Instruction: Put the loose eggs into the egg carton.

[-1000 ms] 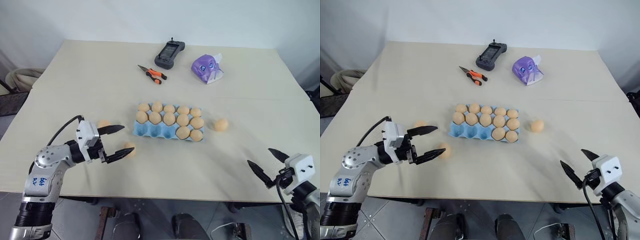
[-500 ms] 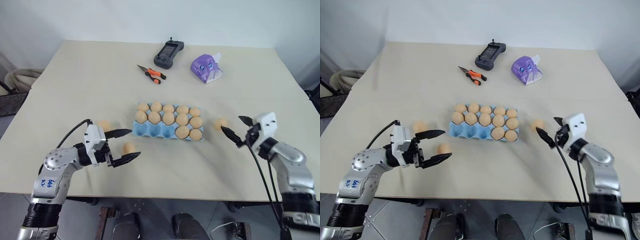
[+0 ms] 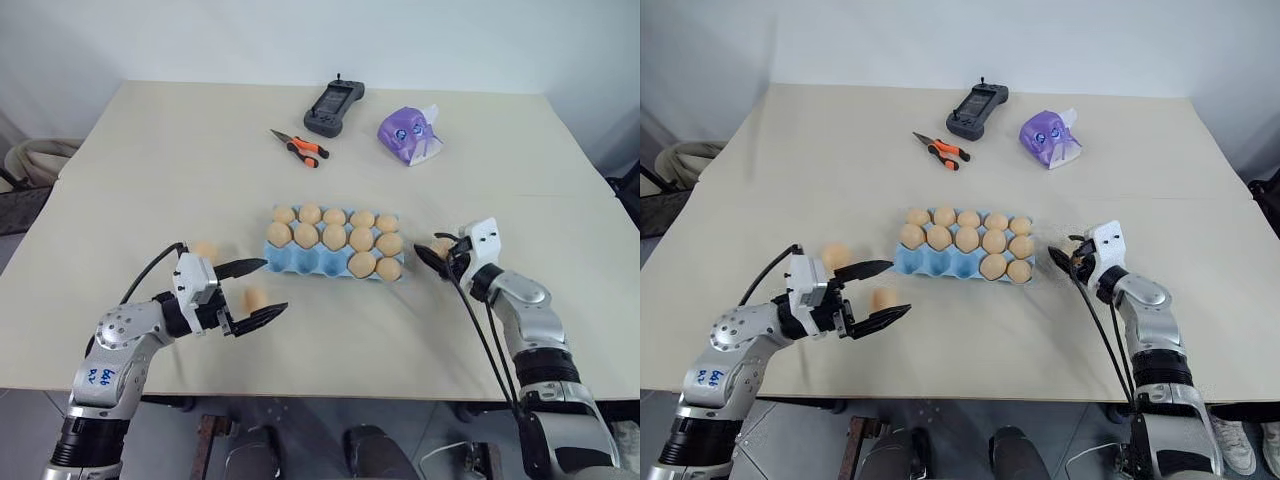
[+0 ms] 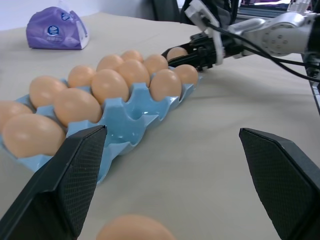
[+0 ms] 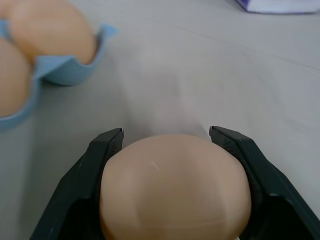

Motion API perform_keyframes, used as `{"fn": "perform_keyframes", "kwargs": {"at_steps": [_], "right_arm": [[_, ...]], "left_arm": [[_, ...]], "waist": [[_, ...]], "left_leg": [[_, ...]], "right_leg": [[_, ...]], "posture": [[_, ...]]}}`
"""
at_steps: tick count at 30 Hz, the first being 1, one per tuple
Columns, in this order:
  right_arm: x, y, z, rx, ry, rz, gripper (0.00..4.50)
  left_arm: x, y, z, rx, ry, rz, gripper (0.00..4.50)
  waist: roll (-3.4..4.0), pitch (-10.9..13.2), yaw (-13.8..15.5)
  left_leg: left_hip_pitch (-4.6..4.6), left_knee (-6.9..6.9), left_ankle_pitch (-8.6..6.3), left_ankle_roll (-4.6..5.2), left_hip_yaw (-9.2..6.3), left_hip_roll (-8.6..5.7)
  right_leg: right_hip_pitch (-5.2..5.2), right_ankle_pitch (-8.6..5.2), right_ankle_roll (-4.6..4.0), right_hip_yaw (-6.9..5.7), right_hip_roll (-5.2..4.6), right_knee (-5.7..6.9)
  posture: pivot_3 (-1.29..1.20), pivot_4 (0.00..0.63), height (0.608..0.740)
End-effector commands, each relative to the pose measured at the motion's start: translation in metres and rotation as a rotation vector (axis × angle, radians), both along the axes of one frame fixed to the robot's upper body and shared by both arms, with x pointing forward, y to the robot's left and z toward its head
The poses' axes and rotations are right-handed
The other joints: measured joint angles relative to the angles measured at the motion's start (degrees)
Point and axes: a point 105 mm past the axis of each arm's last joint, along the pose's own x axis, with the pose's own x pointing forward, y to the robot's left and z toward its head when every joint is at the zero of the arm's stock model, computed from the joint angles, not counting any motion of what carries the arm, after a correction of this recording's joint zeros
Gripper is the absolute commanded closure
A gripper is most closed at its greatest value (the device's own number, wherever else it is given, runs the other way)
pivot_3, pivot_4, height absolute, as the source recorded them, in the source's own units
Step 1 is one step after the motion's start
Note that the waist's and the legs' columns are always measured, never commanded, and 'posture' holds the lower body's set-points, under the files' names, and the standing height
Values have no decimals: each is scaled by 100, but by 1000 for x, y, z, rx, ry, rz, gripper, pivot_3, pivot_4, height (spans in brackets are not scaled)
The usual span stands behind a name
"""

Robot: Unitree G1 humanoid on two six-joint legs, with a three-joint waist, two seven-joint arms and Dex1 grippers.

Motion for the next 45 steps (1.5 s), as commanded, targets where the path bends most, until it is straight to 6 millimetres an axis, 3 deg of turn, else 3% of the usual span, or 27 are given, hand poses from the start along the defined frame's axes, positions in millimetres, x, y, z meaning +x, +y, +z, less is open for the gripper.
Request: {"fn": "perform_keyframes", "kwargs": {"at_steps": [1, 3, 6, 11, 16, 18, 24, 28, 30, 34, 38, 45], "right_arm": [[-9, 18, 37, 20, -135, 91, 2045], [-17, 40, 56, 34, -160, 175, 2045], [-31, 98, 74, 30, -160, 342, 2045], [-38, 156, 69, 0, -125, 429, 2045], [-34, 186, 60, -45, -116, 441, 2045], [-33, 185, 56, -45, -101, 434, 2045], [-40, 183, 58, -37, -110, 491, 22], [-52, 162, 76, 15, -198, 528, 22], [-71, 144, 83, 40, -268, 601, 22], [-104, 91, 66, -39, -235, 665, 22], [-118, 58, 56, -86, -195, 662, 22], [-135, 29, 40, -150, -169, 632, 22]], "left_arm": [[-3, 4, 10, 0, -44, 19, 0], [-3, 10, 10, -3, -40, 40, 0], [-3, 17, 7, 2, -30, 73, 0], [-2, 20, 4, -2, -22, 102, 0], [-6, 21, 2, -5, -17, 121, 0], [-7, 23, 3, -7, -18, 131, 0], [-8, 29, 4, -7, -21, 161, 0], [-7, 36, 5, -9, -38, 196, 0], [-9, 43, 5, -3, -39, 217, 0], [-19, 63, -1, 42, -20, 268, 0], [-27, 79, -6, 79, -7, 296, 0], [-53, 104, -27, 141, 62, 345, 0]], "waist": [[2, 1, -7], [6, 4, -22], [7, 5, -47], [7, 4, -5], [3, 2, 13], [2, 2, 11], [2, 2, -3], [2, 3, -2], [1, 3, 7], [0, 2, 47], [-2, 3, -13], [-3, 4, -13]], "left_leg": [[0, 1, 0, 0, 0, 0], [2, 1, 1, -1, 1, 1], [2, -2, 5, -8, -1, 9], [-3, -10, 15, -26, -9, 14], [-84, 11, 25, -8, -3, -2], [-86, 15, 26, -7, -3, -3], [-83, 13, 33, -13, -4, -1], [-83, 9, 35, -13, -3, -1], [-84, 5, 35, -13, -3, -4], [-85, -10, 26, -4, -12, -8], [-82, -9, 19, 0, -9, -5], [-66, -12, 21, -4, -8, -2]], "right_leg": [[0, 0, 0, 0, 1, 1], [-1, 0, 0, 3, 0, 7], [-6, 0, 0, 2, 5, 13], [-29, -5, -11, -3, 12, 38], [-113, -3, -7, -7, -7, 67], [-116, -3, -7, -10, -10, 71], [-123, -4, -8, -9, -2, 89], [-127, -4, -8, -7, -2, 94], [-126, -4, -8, -7, -4, 89], [-104, -4, -8, -18, -10, 41], [-92, -3, -7, -15, -8, 20], [-87, -3, -8, -6, -6, 29]], "posture": [[0, 150, 740], [0, 150, 740], [0, 150, 740], [0, 150, 740], [0, 150, 740], [0, 150, 740], [0, 150, 740], [0, 150, 740], [0, 150, 740], [0, 150, 740], [0, 150, 740], [0, 150, 740]]}}
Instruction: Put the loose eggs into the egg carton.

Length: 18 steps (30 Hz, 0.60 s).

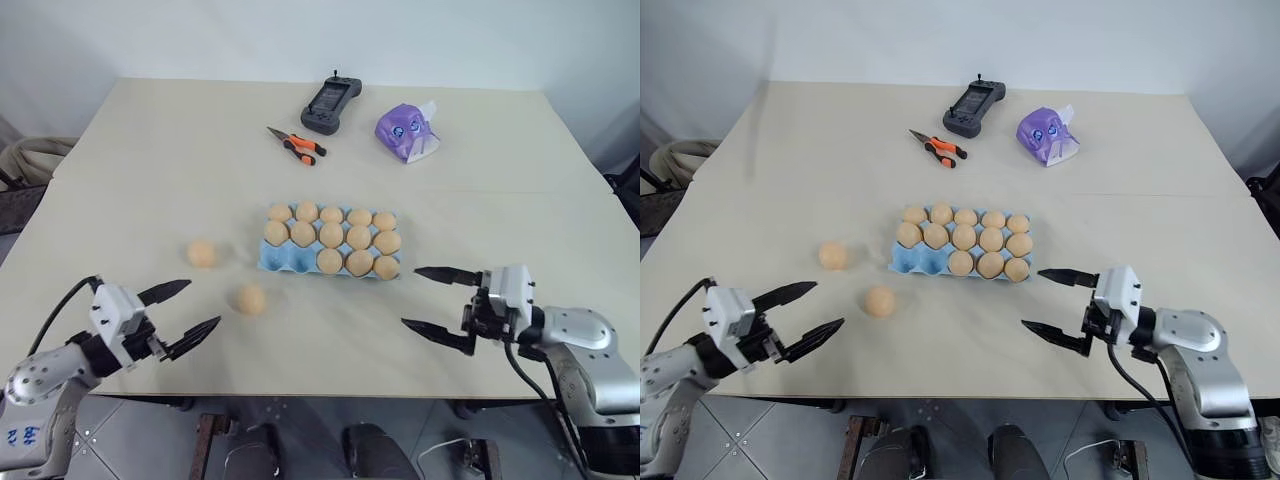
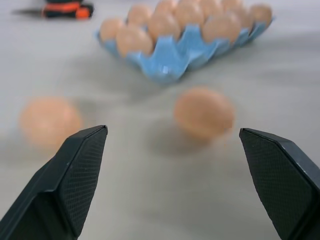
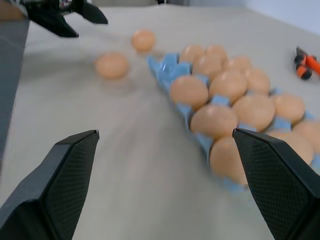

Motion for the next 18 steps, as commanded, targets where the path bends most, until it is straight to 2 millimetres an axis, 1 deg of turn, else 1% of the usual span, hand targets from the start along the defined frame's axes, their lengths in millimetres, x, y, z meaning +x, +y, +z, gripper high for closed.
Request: {"fn": "perform_keyframes", "kwargs": {"at_steps": [1, 4, 7, 8, 11, 16, 18], "right_arm": [[-6, -8, 4, -19, -67, -1, 22], [-5, -8, 1, -9, -75, -11, 22], [-4, -8, 0, -2, -91, -7, 22], [-4, -8, -1, -6, -93, -9, 22], [-3, -14, -6, -26, -80, -20, 22], [-4, -27, -9, -48, -57, -50, 22], [-6, -31, -12, -57, -45, -59, 22]], "left_arm": [[-15, 13, -4, 52, 2, 15, 0], [-22, 23, -11, 55, 28, 52, 0], [-20, 19, -11, 53, 24, 42, 0], [-19, 15, -10, 49, 22, 30, 0], [-9, -9, -5, 11, 13, -37, 0], [12, -36, 3, -33, -19, -74, 0], [19, -46, 10, -88, -36, -79, 0]], "waist": [[-3, 1, 5], [-4, 1, 18], [-9, 0, 34], [-8, 0, 36], [-9, -1, 48], [-9, -1, 57], [-8, -1, 56]], "left_leg": [[0, 1, -1, 1, 0, 0], [-1, 2, -2, 3, -1, -4], [-1, 1, -4, 5, -9, -6], [-1, 1, -6, 8, -10, -7], [-1, 2, -8, 11, -11, -9], [-2, 4, -7, 12, -11, -10], [-2, 6, -7, 11, -11, -8]], "right_leg": [[1, 0, 0, -1, -2, -2], [5, 0, 0, -2, -7, -5], [8, 3, -1, -9, -10, -4], [9, 3, -1, -12, -12, -4], [13, 3, -1, -14, -13, -5], [12, 5, 2, -13, -9, -4], [11, 4, 2, -11, -6, -2]], "posture": [[0, 150, 740], [0, 150, 740], [0, 150, 740], [0, 150, 740], [0, 150, 740], [0, 150, 740], [0, 150, 740]]}}
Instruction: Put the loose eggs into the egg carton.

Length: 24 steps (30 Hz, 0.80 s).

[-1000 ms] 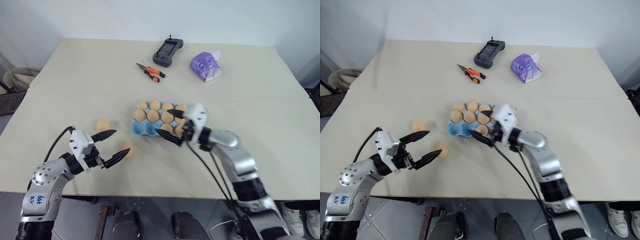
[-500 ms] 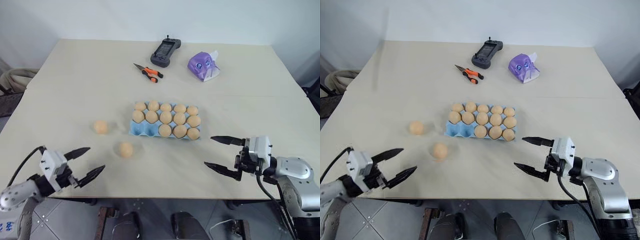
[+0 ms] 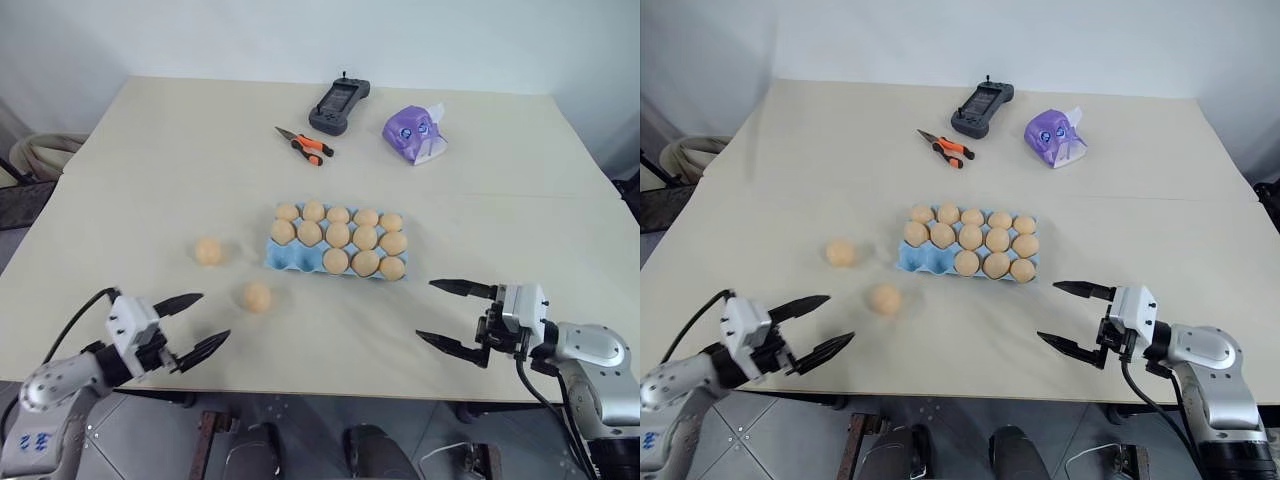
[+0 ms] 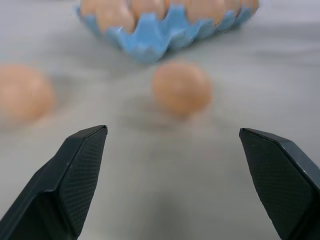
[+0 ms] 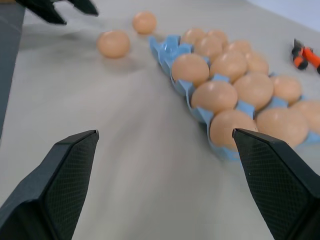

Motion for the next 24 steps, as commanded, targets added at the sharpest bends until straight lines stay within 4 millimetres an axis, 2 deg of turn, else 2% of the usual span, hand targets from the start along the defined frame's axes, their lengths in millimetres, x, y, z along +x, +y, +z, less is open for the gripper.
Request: {"fn": "perform_keyframes", "kwargs": {"at_steps": [1, 5, 9, 13, 17, 21, 24], "right_arm": [[-3, -12, 6, -19, -32, -26, 22], [-5, -8, 6, -4, -30, -34, 22], [-7, -4, 9, 9, -27, -32, 22], [-9, -1, 10, 17, -28, -26, 22], [-14, 10, 12, 63, -28, 12, 0], [-18, 22, 16, 118, -60, 59, 0], [-20, 31, 23, 160, -90, 99, 0]], "left_arm": [[10, -22, 12, -65, -40, -28, 0], [24, -46, 2, -52, -16, -81, 0], [39, -52, -13, -11, 11, -65, 0], [44, -54, -19, 4, 10, -56, 0], [49, -51, -25, 10, 22, -20, 838], [52, -50, -24, 6, 9, -5, 2065], [52, -49, -15, -12, -25, -23, 2214]], "waist": [[1, 0, -4], [1, 0, -24], [1, -1, -29], [1, -1, -24], [1, -1, -1], [1, -1, 7], [1, -1, 5]], "left_leg": [[0, 2, 0, 0, 1, 0], [1, 12, 2, -1, 3, 2], [5, 27, 7, -1, 3, -1], [6, 29, 9, -3, 3, 3], [5, 29, 10, -2, 1, 4], [6, 31, 12, -1, 0, 3], [6, 32, 17, 2, 0, -1]], "right_leg": [[-1, 0, 0, 1, 1, 2], [-1, 0, 2, 7, 6, 7], [0, 2, 4, 9, 14, 27], [-1, 3, 6, 11, 11, 31], [0, 3, 6, 8, 10, 32], [1, 4, 7, 7, 10, 36], [-1, 4, 9, 7, 9, 46]], "posture": [[0, 150, 740], [0, 150, 740], [0, 150, 740], [0, 150, 740], [0, 150, 740], [0, 150, 740], [0, 150, 740]]}}
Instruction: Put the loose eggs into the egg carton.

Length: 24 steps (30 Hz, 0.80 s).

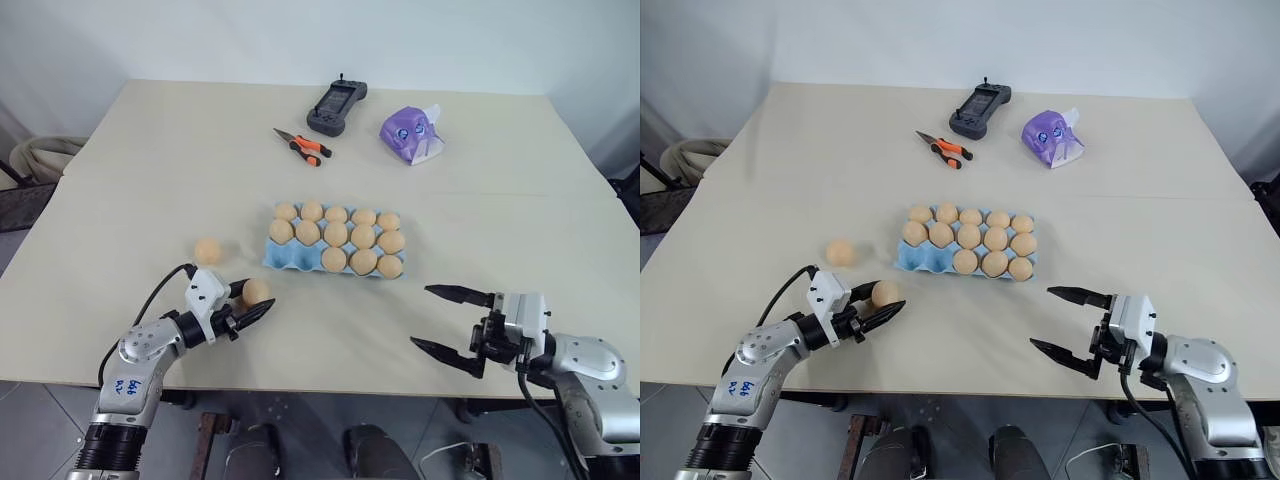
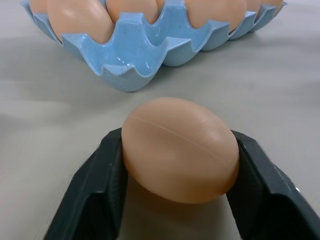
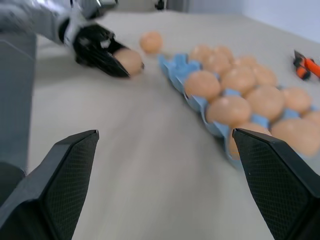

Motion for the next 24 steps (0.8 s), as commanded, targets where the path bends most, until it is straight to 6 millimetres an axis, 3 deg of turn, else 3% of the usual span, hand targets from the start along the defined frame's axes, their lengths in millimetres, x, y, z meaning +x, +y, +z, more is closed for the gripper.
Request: {"fn": "perform_keyframes", "kwargs": {"at_steps": [1, 5, 9, 16, 19, 21, 24], "right_arm": [[-5, 10, 19, 59, -84, 57, 0], [-5, 18, 25, 81, -99, 82, 0], [0, 10, 15, 53, -86, 40, 0], [7, 2, 15, 52, -104, -40, 0], [6, 4, 16, 55, -112, -48, 0], [4, 5, 17, 65, -115, -59, 0], [2, 6, 16, 70, -112, -68, 0]], "left_arm": [[-1, 1, 16, -30, -52, -27, 2215], [-7, -3, 44, -52, -116, -165, 2215], [4, -19, 61, -19, -144, -272, 2215], [39, -61, 62, 10, -164, -330, 2215], [58, -66, 56, 27, -166, -270, 2215], [59, -72, 58, -4, -174, -282, 2215], [60, -76, 58, -22, -177, -284, 1222]], "waist": [[-1, 0, -4], [-1, 0, -2], [-1, 0, 98], [-1, 0, 154], [-1, 0, 133], [-1, 0, 103], [-1, 0, 108]], "left_leg": [[0, 1, 1, 1, 0, 0], [0, 1, 6, -1, -1, 0], [0, 0, 16, 3, -10, -13], [-3, 8, 16, 21, -5, -39], [-4, 17, 17, 21, -6, -47], [-4, 21, 17, 20, -1, -41], [-6, 20, 19, 15, 2, -8]], "right_leg": [[0, 1, 2, 0, -1, 1], [-6, 2, 3, -2, -1, 17], [-5, 2, 3, -16, 5, 22], [-4, 6, 12, -12, -4, 18], [-5, 6, 13, -9, 1, 24], [-8, 6, 13, 1, 2, 25], [-13, 6, 12, 3, 13, 25]], "posture": [[0, 150, 740], [0, 150, 740], [0, 150, 740], [0, 150, 740], [0, 150, 740], [0, 150, 740], [0, 150, 740]]}}
